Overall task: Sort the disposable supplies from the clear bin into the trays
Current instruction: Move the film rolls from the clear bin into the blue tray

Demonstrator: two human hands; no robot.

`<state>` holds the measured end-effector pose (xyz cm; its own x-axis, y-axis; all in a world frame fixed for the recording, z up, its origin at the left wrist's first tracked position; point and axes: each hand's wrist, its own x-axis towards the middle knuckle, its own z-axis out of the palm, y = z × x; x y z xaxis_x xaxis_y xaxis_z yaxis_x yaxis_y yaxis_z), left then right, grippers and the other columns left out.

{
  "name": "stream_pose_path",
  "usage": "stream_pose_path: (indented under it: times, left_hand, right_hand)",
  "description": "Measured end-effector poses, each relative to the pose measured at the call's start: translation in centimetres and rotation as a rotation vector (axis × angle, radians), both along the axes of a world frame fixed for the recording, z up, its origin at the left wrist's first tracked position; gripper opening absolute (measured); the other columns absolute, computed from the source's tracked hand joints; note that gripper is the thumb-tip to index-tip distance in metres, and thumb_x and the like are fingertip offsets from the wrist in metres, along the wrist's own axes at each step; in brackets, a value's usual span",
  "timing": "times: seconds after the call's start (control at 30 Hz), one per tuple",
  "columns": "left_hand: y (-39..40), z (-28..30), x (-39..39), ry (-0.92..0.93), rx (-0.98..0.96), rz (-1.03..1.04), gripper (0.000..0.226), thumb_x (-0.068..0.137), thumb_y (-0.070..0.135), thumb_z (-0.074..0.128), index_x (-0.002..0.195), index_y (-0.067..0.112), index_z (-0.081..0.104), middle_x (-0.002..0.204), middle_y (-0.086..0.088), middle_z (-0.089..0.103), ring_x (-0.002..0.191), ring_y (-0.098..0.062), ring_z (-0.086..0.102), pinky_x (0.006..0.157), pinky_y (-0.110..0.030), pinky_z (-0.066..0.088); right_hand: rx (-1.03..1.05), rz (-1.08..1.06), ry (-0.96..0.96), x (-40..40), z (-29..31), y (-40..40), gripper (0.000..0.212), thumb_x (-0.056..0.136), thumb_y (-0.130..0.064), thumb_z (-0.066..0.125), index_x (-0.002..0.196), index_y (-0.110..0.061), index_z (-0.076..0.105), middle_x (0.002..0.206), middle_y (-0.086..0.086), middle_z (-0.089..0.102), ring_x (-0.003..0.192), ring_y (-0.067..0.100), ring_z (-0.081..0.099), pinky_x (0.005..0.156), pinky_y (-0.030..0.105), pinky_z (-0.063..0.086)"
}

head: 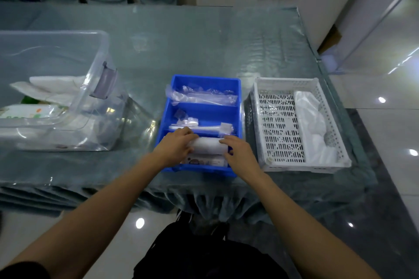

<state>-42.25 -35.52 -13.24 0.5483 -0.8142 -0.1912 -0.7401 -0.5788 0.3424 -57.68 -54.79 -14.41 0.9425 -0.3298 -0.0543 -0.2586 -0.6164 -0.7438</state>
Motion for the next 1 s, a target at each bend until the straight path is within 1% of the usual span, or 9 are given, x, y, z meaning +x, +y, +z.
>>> stream_pose_path:
  times: [0.07,0.13,0.33,0.4,0.5,0.67,0.77,0.87,1.0]
  left_hand:
    - [0.2,-0.5,-0.2,-0.005,0.007,-0.016,0.052,0.085,0.025,0.069,0.136,0.021,0.058,0.130,-0.003,0.056,0.115,-0.029,0.058,0.095,-0.048,0.049]
    - [0.3,-0.6,-0.6,-0.032,0.033,-0.029,0.055,0.087,0.024,0.067,0.140,0.024,0.053,0.134,-0.002,0.054,0.119,-0.026,0.054,0.098,-0.047,0.046]
    - [0.5,-0.1,-2.0,-0.176,0.132,-0.056,0.061,0.090,0.028,0.061,0.148,0.028,0.042,0.142,0.000,0.051,0.126,-0.026,0.050,0.107,-0.045,0.038]
    - [0.8,0.4,-2.1,-0.213,0.132,-0.037,0.059,0.088,0.027,0.062,0.144,0.027,0.047,0.139,-0.001,0.055,0.124,-0.027,0.052,0.105,-0.045,0.038]
    - [1.3,2.2,-1.2,-0.274,0.120,0.010,0.045,0.091,0.028,0.056,0.136,0.023,0.055,0.138,-0.002,0.057,0.124,-0.029,0.053,0.101,-0.044,0.040]
    - [3.0,7.2,1.7,-0.404,0.003,0.082,0.035,0.091,0.029,0.053,0.122,0.020,0.066,0.121,-0.005,0.068,0.109,-0.031,0.062,0.091,-0.044,0.047]
    - [5.2,10.4,3.5,-0.478,-0.101,0.116,0.044,0.085,0.036,0.040,0.108,0.017,0.072,0.104,-0.008,0.073,0.095,-0.035,0.066,0.081,-0.046,0.052]
    - [8.4,13.6,5.1,-0.549,-0.168,0.120,0.044,0.085,0.034,0.040,0.107,0.017,0.073,0.104,-0.006,0.073,0.094,-0.033,0.067,0.080,-0.043,0.053]
    - [14.4,16.8,8.2,-0.608,-0.233,0.161,0.037,0.090,0.031,0.046,0.112,0.018,0.072,0.111,-0.004,0.073,0.100,-0.032,0.066,0.081,-0.042,0.052]
  right_hand:
    - [-0.040,0.013,0.017,-0.3,-0.2,0.2,0.041,0.087,0.004,0.064,0.126,-0.008,0.066,0.136,0.007,0.059,0.125,0.020,0.055,0.113,0.033,0.040]
    - [-0.081,0.024,0.034,-0.3,-0.3,0.2,0.040,0.088,0.004,0.063,0.125,-0.010,0.066,0.132,0.003,0.060,0.122,0.017,0.055,0.110,0.026,0.039]
    - [-0.164,0.047,0.071,-0.2,-0.4,0.2,0.039,0.090,-0.006,0.063,0.128,-0.015,0.063,0.132,-0.002,0.059,0.123,0.015,0.050,0.108,0.032,0.042]
    - [-0.178,0.061,0.083,0.0,-0.1,0.2,0.037,0.091,-0.009,0.063,0.127,-0.015,0.064,0.131,-0.002,0.060,0.125,0.017,0.049,0.108,0.033,0.042]
    - [-0.207,0.089,0.077,0.8,1.4,0.2,0.034,0.092,-0.014,0.063,0.126,-0.015,0.064,0.130,0.000,0.062,0.123,0.020,0.051,0.105,0.031,0.041]
    - [-0.187,0.120,0.075,4.7,5.6,0.9,0.036,0.095,-0.025,0.062,0.130,-0.021,0.061,0.136,-0.002,0.060,0.127,0.018,0.052,0.106,0.034,0.043]
    - [-0.188,0.144,0.019,7.6,8.8,2.7,0.037,0.095,-0.026,0.064,0.131,-0.019,0.062,0.135,0.000,0.061,0.125,0.019,0.055,0.105,0.033,0.043]
    - [-0.187,0.143,-0.066,10.7,12.1,5.6,0.032,0.094,-0.024,0.066,0.125,-0.017,0.067,0.119,0.004,0.070,0.106,0.020,0.064,0.092,0.029,0.047]
    - [-0.193,0.184,-0.141,15.0,15.3,11.0,0.029,0.092,-0.021,0.067,0.120,-0.015,0.070,0.111,0.006,0.072,0.101,0.019,0.066,0.095,0.032,0.049]
